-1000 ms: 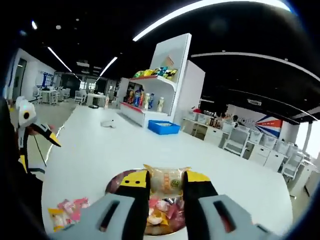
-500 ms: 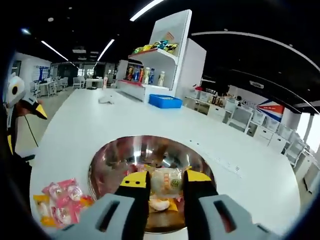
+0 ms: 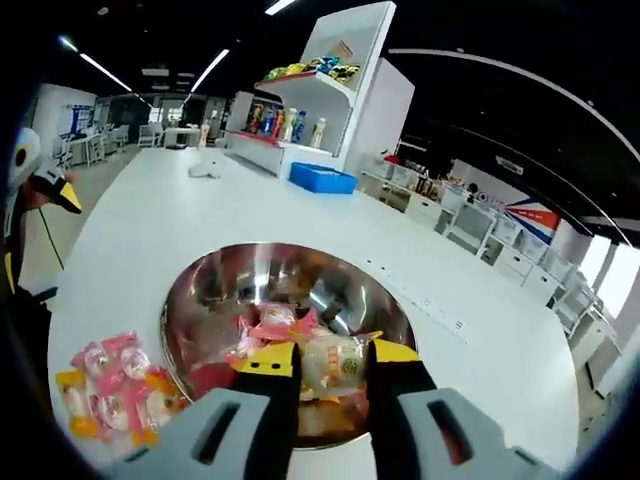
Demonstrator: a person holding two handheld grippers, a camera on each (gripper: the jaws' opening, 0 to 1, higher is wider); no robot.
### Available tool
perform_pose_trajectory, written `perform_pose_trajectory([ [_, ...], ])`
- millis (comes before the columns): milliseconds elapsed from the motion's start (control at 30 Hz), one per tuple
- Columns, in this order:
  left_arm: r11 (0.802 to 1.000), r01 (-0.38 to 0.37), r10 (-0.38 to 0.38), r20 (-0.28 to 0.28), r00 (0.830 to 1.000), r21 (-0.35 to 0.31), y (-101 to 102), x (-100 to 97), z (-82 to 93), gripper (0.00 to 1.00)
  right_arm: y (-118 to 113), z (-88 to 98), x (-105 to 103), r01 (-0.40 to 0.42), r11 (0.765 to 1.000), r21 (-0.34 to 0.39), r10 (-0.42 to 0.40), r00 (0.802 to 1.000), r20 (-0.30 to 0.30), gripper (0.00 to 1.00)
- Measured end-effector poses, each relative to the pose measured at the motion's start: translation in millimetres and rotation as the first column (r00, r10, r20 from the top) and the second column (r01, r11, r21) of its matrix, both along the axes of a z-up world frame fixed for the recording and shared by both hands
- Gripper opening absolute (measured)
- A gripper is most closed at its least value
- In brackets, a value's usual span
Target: Pick up the marshmallows scattered on the table and place them into the bowl on the table
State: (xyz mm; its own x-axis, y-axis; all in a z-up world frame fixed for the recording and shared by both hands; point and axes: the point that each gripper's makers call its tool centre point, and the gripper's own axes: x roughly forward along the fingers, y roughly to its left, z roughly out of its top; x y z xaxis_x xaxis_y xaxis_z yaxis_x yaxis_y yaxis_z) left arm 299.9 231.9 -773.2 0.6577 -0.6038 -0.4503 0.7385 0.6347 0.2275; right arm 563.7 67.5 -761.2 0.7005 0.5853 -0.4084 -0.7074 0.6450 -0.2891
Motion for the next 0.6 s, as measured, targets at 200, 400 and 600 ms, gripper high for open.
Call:
perform_pose_trajectory([
  [200,1.0,0.008,-0.008,0.002,1.0,-0.006,-2.1,-0.8,0.9,0.93,2.5,3.7,-0.6,0.0,1.0,0.023,0.0,1.0,-0.002,0.22],
  [400,1.0,0.003,-0.003,0.002,1.0,-0.005,-1.8,0.4,2.3,0.93,0.5,5.9,-5.1,0.011,0.999,0.031,-0.011,1.0,0.002,0.22],
  [600,1.0,0.003,-0.003,0.005,1.0,-0.003,-2.1,-1.0,2.8,0.93,1.8,4.5,-4.6,0.015,0.999,0.029,-0.015,1.0,-0.005,0.23],
])
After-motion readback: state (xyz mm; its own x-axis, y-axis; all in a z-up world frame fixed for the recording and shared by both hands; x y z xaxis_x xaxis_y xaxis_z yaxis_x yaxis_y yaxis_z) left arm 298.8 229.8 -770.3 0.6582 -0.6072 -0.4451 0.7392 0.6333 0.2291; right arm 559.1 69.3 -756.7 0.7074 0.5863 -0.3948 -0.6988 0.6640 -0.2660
